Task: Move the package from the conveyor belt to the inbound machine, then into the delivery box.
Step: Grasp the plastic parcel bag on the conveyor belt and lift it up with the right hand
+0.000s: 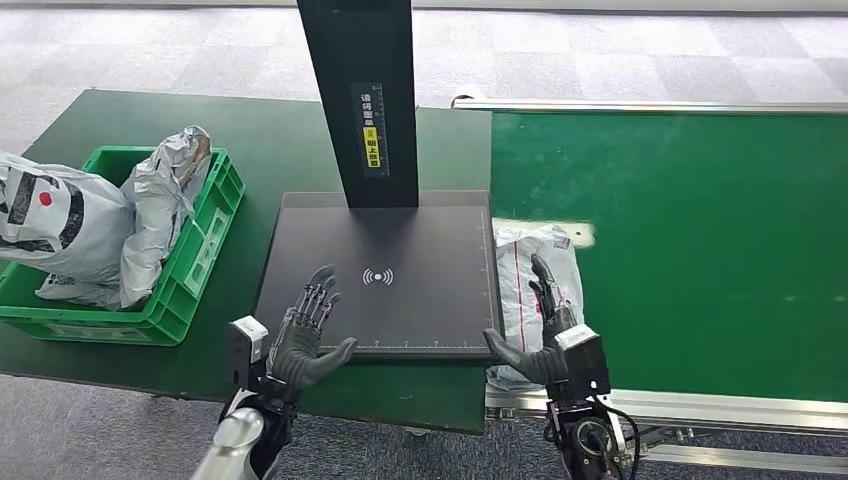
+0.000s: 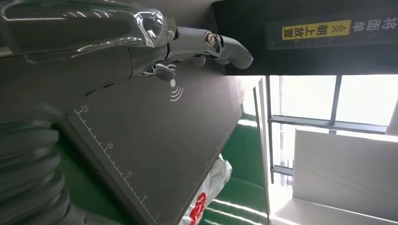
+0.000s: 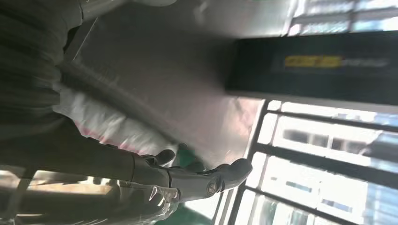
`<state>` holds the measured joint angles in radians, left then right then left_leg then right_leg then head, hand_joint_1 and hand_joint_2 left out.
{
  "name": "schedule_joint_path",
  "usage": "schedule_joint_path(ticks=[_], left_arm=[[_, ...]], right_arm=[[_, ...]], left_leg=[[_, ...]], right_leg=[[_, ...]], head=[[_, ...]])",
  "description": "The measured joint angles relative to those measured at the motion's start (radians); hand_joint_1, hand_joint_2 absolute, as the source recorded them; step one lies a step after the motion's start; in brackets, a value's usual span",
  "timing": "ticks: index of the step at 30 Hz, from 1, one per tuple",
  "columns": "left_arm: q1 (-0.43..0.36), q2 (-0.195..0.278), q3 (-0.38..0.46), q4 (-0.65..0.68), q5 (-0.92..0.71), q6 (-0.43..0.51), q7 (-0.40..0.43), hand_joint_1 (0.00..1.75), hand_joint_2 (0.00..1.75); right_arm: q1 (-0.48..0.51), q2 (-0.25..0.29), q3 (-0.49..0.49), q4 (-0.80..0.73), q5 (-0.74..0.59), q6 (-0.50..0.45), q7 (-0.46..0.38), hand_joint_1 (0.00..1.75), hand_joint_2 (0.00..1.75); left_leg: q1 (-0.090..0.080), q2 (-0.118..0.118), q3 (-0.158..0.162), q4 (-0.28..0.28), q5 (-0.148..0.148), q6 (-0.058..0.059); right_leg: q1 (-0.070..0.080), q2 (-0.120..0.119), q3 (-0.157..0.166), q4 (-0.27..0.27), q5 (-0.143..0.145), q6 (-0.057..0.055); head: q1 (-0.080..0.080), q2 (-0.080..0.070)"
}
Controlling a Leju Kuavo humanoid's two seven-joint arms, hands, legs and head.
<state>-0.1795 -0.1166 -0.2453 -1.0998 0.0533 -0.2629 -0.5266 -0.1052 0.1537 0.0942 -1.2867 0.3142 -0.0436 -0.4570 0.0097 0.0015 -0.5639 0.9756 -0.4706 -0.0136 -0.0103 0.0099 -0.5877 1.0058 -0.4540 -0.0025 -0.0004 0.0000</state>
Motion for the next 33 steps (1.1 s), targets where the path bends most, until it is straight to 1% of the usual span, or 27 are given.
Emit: schedule_joint_path(ticks=[2,5,7,9,16,24,27,30,33], left_arm=[[0.017,0.001,0.005,-0.017,-0.004,0.002,0.003,0.00,1.75],[0.032,0.002,0.014,-0.034,-0.011,0.001,0.014,0.00,1.75],[0.035,0.002,0.017,-0.038,-0.019,-0.003,0.024,0.00,1.75],[0.038,0.001,0.020,-0.040,-0.023,-0.006,0.032,0.00,1.75],[0.042,0.000,0.026,-0.045,-0.025,-0.007,0.034,0.00,1.75],[0.046,0.000,0.038,-0.053,-0.024,-0.007,0.046,0.00,1.75],[0.047,0.000,0.044,-0.053,-0.027,-0.007,0.051,0.00,1.75],[0.046,0.000,0.044,-0.052,-0.032,-0.007,0.052,0.00,1.75],[0.042,0.000,0.044,-0.046,-0.033,-0.007,0.052,0.00,1.75]], right_arm=[[-0.001,-0.011,-0.014,0.000,0.135,-0.102,0.088,0.00,1.75],[-0.004,-0.023,-0.050,0.000,0.326,-0.201,0.198,0.00,1.75],[-0.008,-0.028,-0.075,0.001,0.427,-0.227,0.262,0.00,1.75],[-0.010,-0.030,-0.094,0.006,0.481,-0.229,0.303,0.00,1.75],[-0.012,-0.031,-0.119,0.027,0.504,-0.229,0.329,0.00,1.75],[-0.029,-0.031,-0.122,0.098,0.508,-0.194,0.403,0.00,1.75],[-0.036,-0.031,-0.122,0.134,0.523,-0.150,0.457,0.00,1.75],[-0.048,-0.036,-0.114,0.189,0.556,-0.069,0.516,0.00,1.75],[-0.070,-0.042,-0.097,0.259,0.581,-0.013,0.529,0.00,1.75]], left_leg=[[0.000,0.000,0.000,0.000,0.000,0.000],[0.000,-0.001,0.000,0.000,0.000,0.000],[0.000,-0.001,0.000,0.000,0.000,0.000],[0.000,0.000,0.000,0.000,0.000,0.000],[0.000,0.000,0.000,0.000,0.000,0.000],[0.000,-0.001,0.000,0.000,0.000,0.000],[0.000,-0.001,0.000,0.000,0.000,0.000],[0.000,0.000,0.000,0.000,0.000,0.000],[0.000,0.000,0.001,0.000,0.000,0.000]], right_leg=[[0.000,0.000,0.000,0.000,0.000,0.000],[0.000,-0.001,0.000,0.000,0.000,0.000],[0.000,-0.001,0.000,0.000,0.000,0.000],[0.000,-0.001,0.000,0.000,0.000,0.000],[0.000,-0.001,0.000,0.000,0.000,0.000],[0.000,-0.001,0.000,0.000,0.000,0.000],[0.000,-0.001,0.000,0.000,0.000,0.000],[0.000,-0.001,0.000,0.000,0.000,0.000],[0.000,0.000,0.000,0.000,0.000,0.000]], head=[[0.000,0.000],[0.000,0.000],[0.000,0.000],[0.000,0.000],[0.000,0.000],[0.000,0.000],[0.000,0.000],[0.000,0.000],[0.000,0.000]])
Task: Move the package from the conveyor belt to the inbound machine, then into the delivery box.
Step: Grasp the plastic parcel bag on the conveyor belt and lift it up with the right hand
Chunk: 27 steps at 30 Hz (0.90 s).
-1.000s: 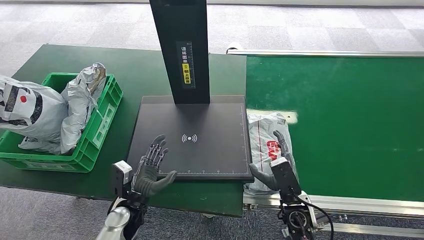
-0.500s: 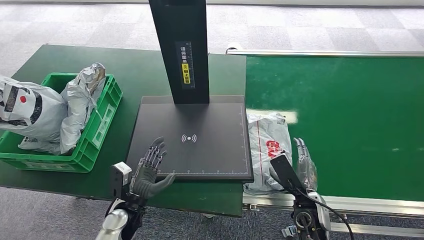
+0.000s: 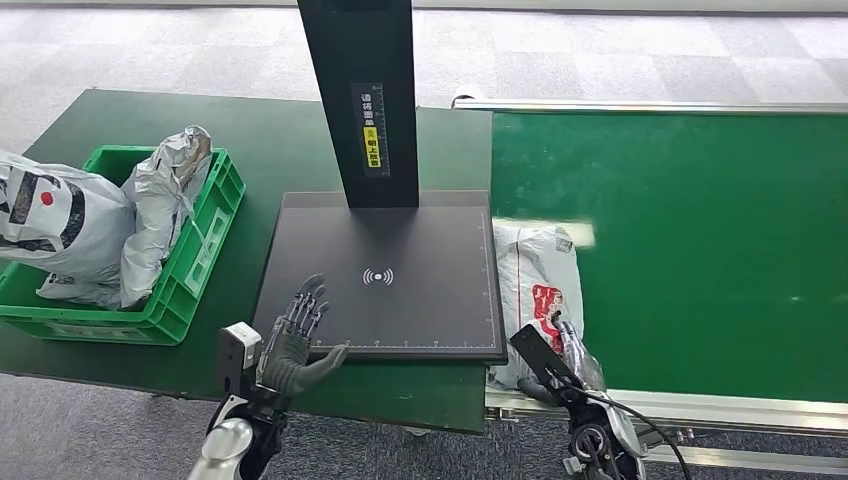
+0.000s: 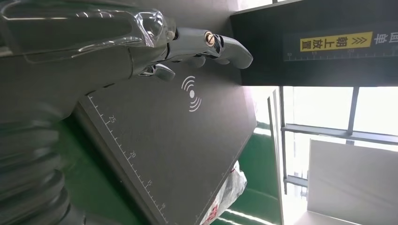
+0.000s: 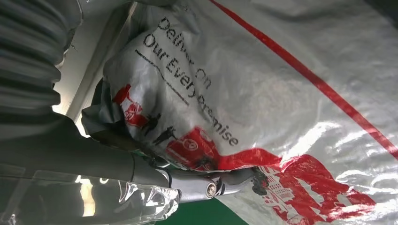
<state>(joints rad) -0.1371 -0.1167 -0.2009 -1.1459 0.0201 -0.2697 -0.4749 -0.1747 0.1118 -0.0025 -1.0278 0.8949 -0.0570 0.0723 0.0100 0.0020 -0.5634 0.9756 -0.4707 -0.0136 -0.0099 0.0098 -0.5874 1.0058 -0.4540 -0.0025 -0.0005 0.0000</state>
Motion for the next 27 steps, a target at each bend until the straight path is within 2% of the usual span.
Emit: schedule_joint_path(ticks=[7,11,17,24,27], left_arm=[[-0.003,0.000,0.000,0.011,-0.001,0.014,0.000,0.00,1.75],[-0.003,0.000,0.000,0.012,-0.003,0.018,0.000,0.00,1.75],[-0.001,0.000,0.001,0.019,-0.013,0.018,0.000,0.00,1.75],[0.014,0.001,0.011,0.013,-0.013,0.016,-0.003,0.00,1.75],[0.015,0.001,0.015,0.011,-0.013,0.014,-0.004,0.00,1.75]], right_arm=[[-0.066,-0.013,0.029,0.119,-0.010,0.040,-0.049,0.00,1.75],[-0.082,-0.015,0.037,0.148,-0.014,0.043,-0.053,1.72,1.75],[-0.098,-0.017,0.030,0.162,-0.072,0.032,-0.111,1.75,1.75],[-0.049,-0.009,0.004,0.092,-0.286,-0.003,-0.310,1.75,1.75],[-0.033,-0.005,-0.004,0.059,-0.318,-0.006,-0.343,1.75,1.75]], left_leg=[[0.000,0.012,0.013,-0.001,-0.006,-0.001],[0.001,0.013,0.018,-0.001,-0.007,-0.001],[0.001,0.015,0.022,-0.001,-0.006,-0.001],[0.001,0.011,0.014,0.000,-0.004,0.000],[0.001,0.010,0.011,0.000,-0.004,0.000]], right_leg=[[0.000,0.010,0.010,-0.001,0.000,0.000],[0.001,0.012,0.015,-0.001,0.000,-0.001],[0.001,0.013,0.018,-0.001,0.001,-0.001],[0.001,0.012,0.010,0.000,0.002,-0.001],[0.001,0.011,0.007,0.000,0.001,-0.001]], head=[[0.000,0.000],[0.000,0.000],[0.000,0.000],[0.000,0.000],[0.000,0.000]])
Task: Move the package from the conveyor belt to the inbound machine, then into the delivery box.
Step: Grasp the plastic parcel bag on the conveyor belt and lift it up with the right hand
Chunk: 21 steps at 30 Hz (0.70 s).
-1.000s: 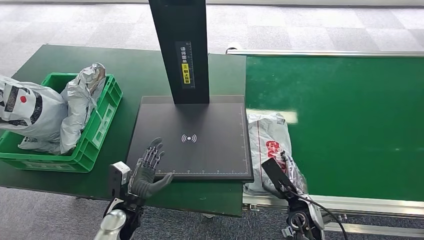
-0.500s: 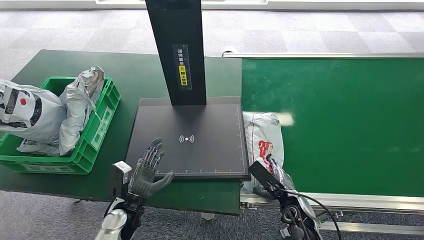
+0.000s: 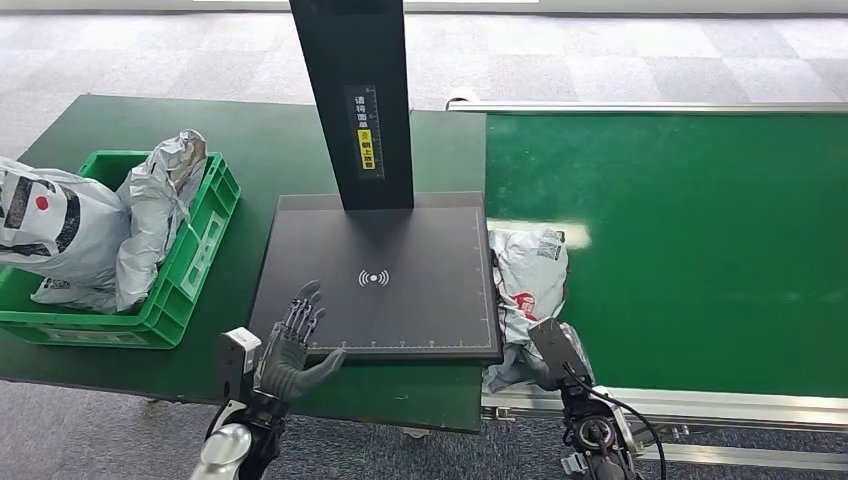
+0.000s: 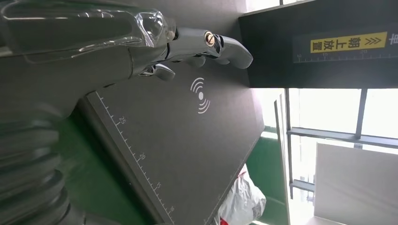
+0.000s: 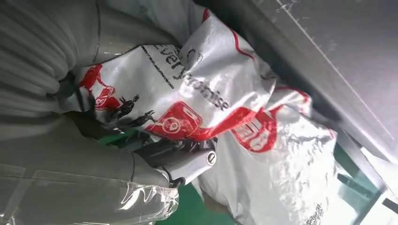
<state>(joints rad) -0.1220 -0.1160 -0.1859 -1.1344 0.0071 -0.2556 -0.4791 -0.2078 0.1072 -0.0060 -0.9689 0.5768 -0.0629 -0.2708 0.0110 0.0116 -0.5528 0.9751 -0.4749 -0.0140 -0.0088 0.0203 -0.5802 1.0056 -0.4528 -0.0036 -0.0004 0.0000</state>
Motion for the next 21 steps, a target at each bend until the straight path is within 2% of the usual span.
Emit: schedule_joint_path(ticks=[4,11,16,21], left_arm=[[0.000,0.000,0.001,0.000,0.000,-0.005,-0.005,0.00,1.75],[-0.001,0.001,0.002,0.002,0.004,-0.008,-0.031,0.00,1.75],[-0.001,0.001,0.003,0.002,0.008,-0.008,-0.036,0.00,1.75],[-0.003,0.001,0.004,0.002,0.012,-0.003,-0.036,0.00,1.75]], right_arm=[[0.019,0.003,-0.006,-0.029,-0.047,-0.006,-0.040,1.75,1.75],[0.069,0.019,-0.033,-0.137,-0.330,-0.016,-0.230,1.75,1.75],[0.078,0.045,-0.059,-0.238,-0.446,-0.035,-0.302,1.75,1.75],[0.094,0.077,-0.097,-0.336,-0.561,-0.109,-0.404,1.75,1.75]], left_leg=[[0.000,-0.003,-0.004,0.000,0.000,0.000],[0.000,-0.005,-0.009,0.000,0.000,0.000],[0.000,-0.006,-0.009,0.000,0.000,0.000],[-0.001,-0.006,-0.009,0.000,0.001,0.001]], right_leg=[[0.000,-0.003,-0.003,0.000,0.000,0.001],[0.000,-0.005,-0.008,0.000,0.000,0.001],[0.000,-0.005,-0.008,0.000,-0.001,0.001],[0.000,-0.006,-0.008,0.000,-0.001,0.001]], head=[[0.000,0.000],[0.000,0.000],[0.000,0.000],[0.000,0.000]])
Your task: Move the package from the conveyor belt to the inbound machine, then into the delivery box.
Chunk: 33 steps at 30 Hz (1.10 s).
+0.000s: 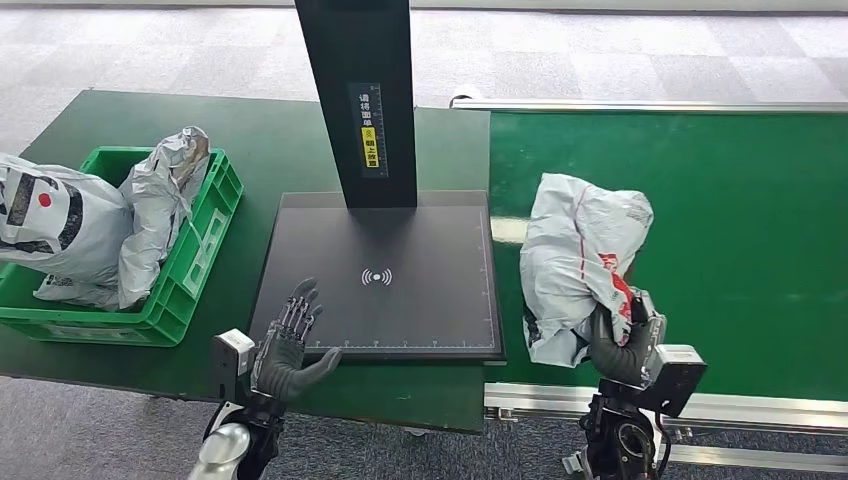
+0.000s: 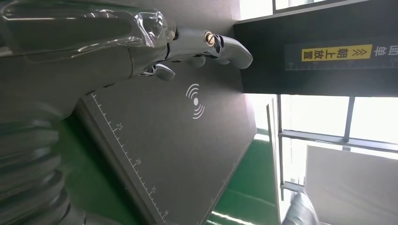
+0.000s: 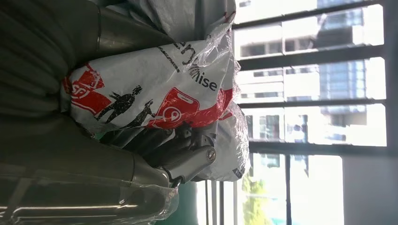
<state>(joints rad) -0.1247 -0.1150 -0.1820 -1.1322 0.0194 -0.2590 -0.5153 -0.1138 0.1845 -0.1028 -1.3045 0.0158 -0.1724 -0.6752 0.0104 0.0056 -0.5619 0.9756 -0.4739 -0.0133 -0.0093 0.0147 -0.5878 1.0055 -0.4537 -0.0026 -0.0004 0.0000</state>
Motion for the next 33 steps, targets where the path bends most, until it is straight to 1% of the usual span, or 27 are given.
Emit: schedule_joint_path(ticks=[2,5,8,13,15,19,22,26,28,29,30,32,33], left_arm=[[-0.002,-0.001,0.000,0.000,0.001,0.006,0.001,0.00,1.75],[-0.008,-0.002,0.001,0.000,0.006,0.013,0.005,0.00,1.75],[-0.014,-0.004,0.001,0.000,0.010,0.018,0.009,0.00,1.75],[-0.017,-0.006,0.001,0.000,0.010,0.025,0.010,0.00,1.75],[-0.017,-0.007,0.001,-0.001,0.010,0.033,0.008,0.00,1.75],[-0.021,-0.008,0.002,-0.005,0.010,0.043,-0.001,0.00,1.75],[-0.023,-0.008,0.004,-0.008,0.010,0.043,-0.002,0.00,1.75],[-0.023,-0.008,0.005,-0.012,0.011,0.043,-0.003,0.00,1.75],[-0.024,-0.008,0.006,-0.012,0.012,0.042,-0.005,0.00,1.75],[-0.024,-0.008,0.006,-0.012,0.012,0.041,-0.008,0.00,1.75],[-0.024,-0.007,0.005,-0.012,0.014,0.039,-0.013,0.00,1.75],[-0.027,-0.007,0.005,-0.011,0.017,0.032,-0.023,0.00,1.75],[-0.029,-0.006,0.005,-0.010,0.019,0.029,-0.028,0.00,1.75]], right_arm=[[0.005,0.014,-0.020,-0.053,-0.043,-0.045,-0.017,1.75,1.75],[0.009,0.031,-0.042,-0.132,-0.063,-0.098,-0.022,1.75,1.75],[0.009,0.040,-0.047,-0.185,-0.065,-0.111,-0.023,1.75,1.75],[0.009,0.046,-0.049,-0.220,-0.043,-0.123,-0.023,1.75,1.75],[0.009,0.045,-0.036,-0.228,-0.003,-0.141,-0.023,1.75,1.75],[0.008,0.036,0.033,-0.234,0.055,-0.155,-0.023,1.75,1.75],[0.007,0.031,0.071,-0.234,0.064,-0.154,-0.023,1.75,1.75],[0.006,0.027,0.094,-0.234,0.065,-0.152,-0.023,1.75,1.75],[0.004,0.023,0.103,-0.229,0.066,-0.129,-0.021,1.75,0.87],[0.000,0.020,0.109,-0.221,0.061,-0.097,-0.016,1.75,0.44],[-0.007,0.016,0.118,-0.206,0.047,-0.045,-0.004,1.75,0.00],[-0.025,0.005,0.140,-0.160,0.003,0.098,0.033,1.75,0.00],[-0.036,0.000,0.153,-0.131,-0.020,0.174,0.055,1.75,0.44]], left_leg=[[0.000,0.000,0.000,0.000,0.000,0.000],[0.000,0.000,0.000,0.000,0.000,0.000],[0.000,0.000,0.000,0.000,0.000,0.000],[0.000,0.000,0.000,0.000,0.000,0.000],[0.000,0.000,0.000,0.000,0.000,0.000],[0.000,0.000,0.000,0.000,0.000,0.000],[0.000,0.000,0.000,0.000,0.000,0.000],[0.000,0.000,0.000,0.000,0.000,0.000],[0.000,0.000,0.000,0.000,0.000,0.000],[0.000,0.000,0.000,0.000,0.000,0.000],[0.000,0.000,0.000,0.000,0.000,0.000],[0.000,0.000,0.000,0.000,0.000,0.000],[0.000,0.000,0.000,0.000,0.001,0.000]], right_leg=[[0.000,0.000,0.000,0.000,0.000,0.000],[0.000,0.000,0.000,0.000,0.000,0.000],[0.000,0.000,0.000,0.000,0.000,0.000],[0.000,0.000,0.000,0.000,0.000,0.000],[0.000,0.000,0.000,0.000,0.000,0.000],[0.000,0.000,0.000,0.000,0.000,0.000],[0.000,0.000,0.001,0.000,0.000,0.000],[0.000,0.000,0.001,0.000,0.000,0.000],[0.000,0.000,0.001,0.000,0.000,0.000],[0.000,0.000,0.001,0.000,0.000,0.000],[0.000,0.000,0.001,0.000,0.000,0.000],[0.000,0.000,0.001,0.000,0.000,0.000],[0.000,0.000,0.001,0.000,0.000,0.000]], head=[[0.000,0.000],[0.000,0.000],[0.000,0.000],[0.000,0.000],[0.000,0.000],[0.000,0.000],[0.000,0.000],[0.000,0.000],[0.000,0.000],[0.000,0.000],[0.000,0.000],[0.000,0.000],[0.000,0.000]])
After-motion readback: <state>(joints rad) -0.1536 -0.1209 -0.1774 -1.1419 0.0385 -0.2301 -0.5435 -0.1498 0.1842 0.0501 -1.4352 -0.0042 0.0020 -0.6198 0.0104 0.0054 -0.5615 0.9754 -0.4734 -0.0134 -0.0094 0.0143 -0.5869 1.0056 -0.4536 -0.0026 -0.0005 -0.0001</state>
